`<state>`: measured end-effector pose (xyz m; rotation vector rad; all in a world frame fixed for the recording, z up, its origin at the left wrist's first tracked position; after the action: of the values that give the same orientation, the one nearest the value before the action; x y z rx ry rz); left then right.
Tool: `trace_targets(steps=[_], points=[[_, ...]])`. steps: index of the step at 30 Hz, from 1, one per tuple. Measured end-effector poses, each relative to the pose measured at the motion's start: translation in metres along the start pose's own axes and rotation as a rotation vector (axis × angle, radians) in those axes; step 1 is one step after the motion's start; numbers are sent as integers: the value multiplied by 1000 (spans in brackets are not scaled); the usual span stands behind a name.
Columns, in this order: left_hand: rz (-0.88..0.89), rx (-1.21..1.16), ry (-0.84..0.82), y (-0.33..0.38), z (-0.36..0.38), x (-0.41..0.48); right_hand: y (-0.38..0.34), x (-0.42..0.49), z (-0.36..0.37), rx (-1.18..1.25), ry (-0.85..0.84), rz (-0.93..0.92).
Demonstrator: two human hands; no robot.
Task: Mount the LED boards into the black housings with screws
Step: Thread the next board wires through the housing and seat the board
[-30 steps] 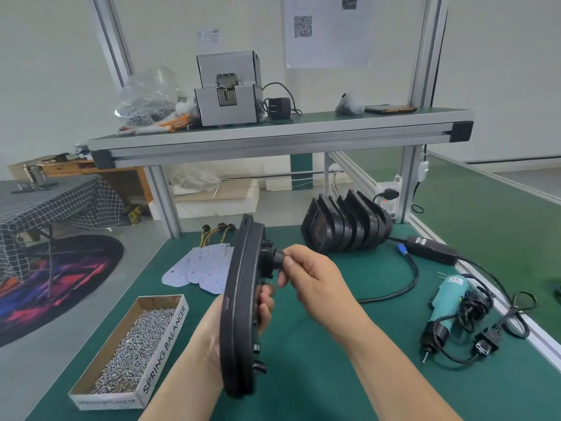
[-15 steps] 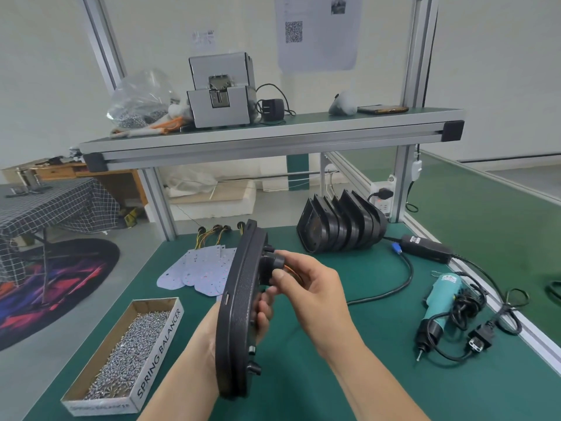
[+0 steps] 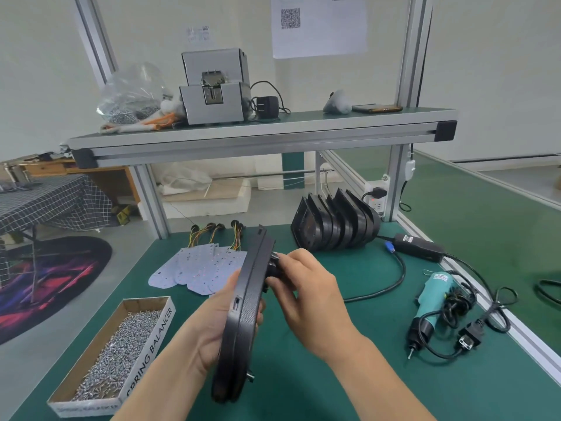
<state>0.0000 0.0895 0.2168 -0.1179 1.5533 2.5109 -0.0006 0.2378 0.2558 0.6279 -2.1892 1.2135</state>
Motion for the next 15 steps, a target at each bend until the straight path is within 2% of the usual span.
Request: trace_targets(steps=[2,5,6,7,8,9,11,12,13,15], points=[[99,23,12,2,1,3,6,3,0,22,-52,66],[312,135,18,6,-3,9,18,8,-4,193,-186,192],[392,220,62,8,-7,11,26,8,-9,254,-159,246],[475,324,110,10,-13,14,37,7,-16,311,-63,341],[546,403,148,14,-15,13,49,4,-24,432,38,498],[598,448,172,15,-16,14,57,-1,-24,586,30,685],[671,539,151,13,-14,15,61,-14,-8,807,-304,931],[678,603,121,10,-9,14,60,-21,1,864,-449,967],[671,663,85,4,-5,15,57,-24,6,916,-504,958],[664,756,40,-6,5,14,57,-23,9,989,-461,915]])
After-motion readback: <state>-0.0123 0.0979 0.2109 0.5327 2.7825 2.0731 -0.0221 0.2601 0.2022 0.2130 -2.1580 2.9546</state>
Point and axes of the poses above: each hand's wrist, its own x-axis towards the middle knuckle, its own z-axis out of the palm, y = z × x, the point moved 4 cm from there along x, towards the middle knuckle, and after that the axes turned 10 degrees about z, right-handed, at the moved point
